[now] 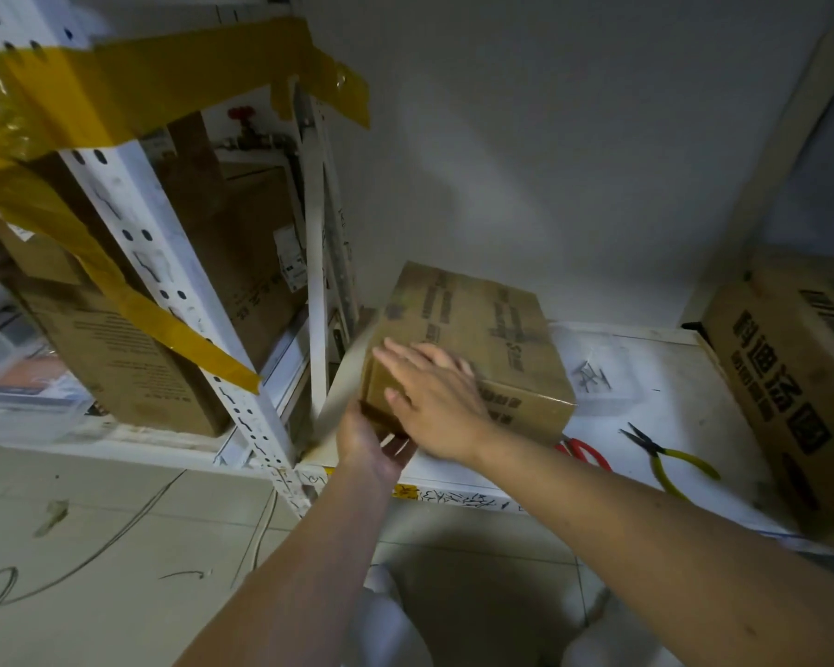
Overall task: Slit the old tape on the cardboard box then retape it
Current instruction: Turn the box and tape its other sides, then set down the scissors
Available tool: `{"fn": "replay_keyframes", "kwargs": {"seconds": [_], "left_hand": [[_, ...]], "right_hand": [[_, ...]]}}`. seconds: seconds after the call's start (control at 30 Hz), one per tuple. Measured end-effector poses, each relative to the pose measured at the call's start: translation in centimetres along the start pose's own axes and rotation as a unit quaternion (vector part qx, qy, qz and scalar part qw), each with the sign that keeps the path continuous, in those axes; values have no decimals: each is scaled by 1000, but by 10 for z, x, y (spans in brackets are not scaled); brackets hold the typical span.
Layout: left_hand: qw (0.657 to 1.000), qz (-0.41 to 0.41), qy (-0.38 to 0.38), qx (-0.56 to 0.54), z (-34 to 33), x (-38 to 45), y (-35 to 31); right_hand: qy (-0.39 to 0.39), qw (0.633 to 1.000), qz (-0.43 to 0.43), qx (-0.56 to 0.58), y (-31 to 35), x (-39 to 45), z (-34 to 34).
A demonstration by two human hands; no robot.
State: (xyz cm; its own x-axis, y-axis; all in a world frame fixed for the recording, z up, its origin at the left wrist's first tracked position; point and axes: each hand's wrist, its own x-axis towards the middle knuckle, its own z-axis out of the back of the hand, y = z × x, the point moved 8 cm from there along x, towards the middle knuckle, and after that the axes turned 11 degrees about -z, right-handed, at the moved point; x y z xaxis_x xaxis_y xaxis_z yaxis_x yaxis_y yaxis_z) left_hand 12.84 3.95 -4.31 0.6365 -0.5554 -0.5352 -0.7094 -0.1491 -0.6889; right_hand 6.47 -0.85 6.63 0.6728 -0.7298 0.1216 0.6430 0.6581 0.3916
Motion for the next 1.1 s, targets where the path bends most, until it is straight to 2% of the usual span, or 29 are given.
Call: {"fn": "replay_keyframes", "kwargs": {"seconds": [0.17,0.27,0.4,0.5,0.57,0.63,0.87,1.1], "left_hand": [[999,26,-8,-45,14,11,12],[999,30,-23,-24,23,19,14],[997,-24,-29,67,26,24,-5],[986,-61,-27,155,20,30,-16],[974,-91,-32,207,20,36,-19],[965,-114,-31,235,21,41,-18],[945,-152,-46,287,23,48,-24],[963,-120,-14,241,17,57,-30]], "right_hand": [[86,994,64,-10,-1,5,-35],[104,989,80,-61,-14,1,-45],[68,990,27,-123,-65,-11,-41],[38,985,-58,-160,-111,-19,-26],[50,984,-119,-125,-139,-26,-19],[76,984,-141,-78,-155,-31,-18],[104,982,-158,-28,-162,-22,-26],[103,975,-170,-94,-164,-9,-29]]}}
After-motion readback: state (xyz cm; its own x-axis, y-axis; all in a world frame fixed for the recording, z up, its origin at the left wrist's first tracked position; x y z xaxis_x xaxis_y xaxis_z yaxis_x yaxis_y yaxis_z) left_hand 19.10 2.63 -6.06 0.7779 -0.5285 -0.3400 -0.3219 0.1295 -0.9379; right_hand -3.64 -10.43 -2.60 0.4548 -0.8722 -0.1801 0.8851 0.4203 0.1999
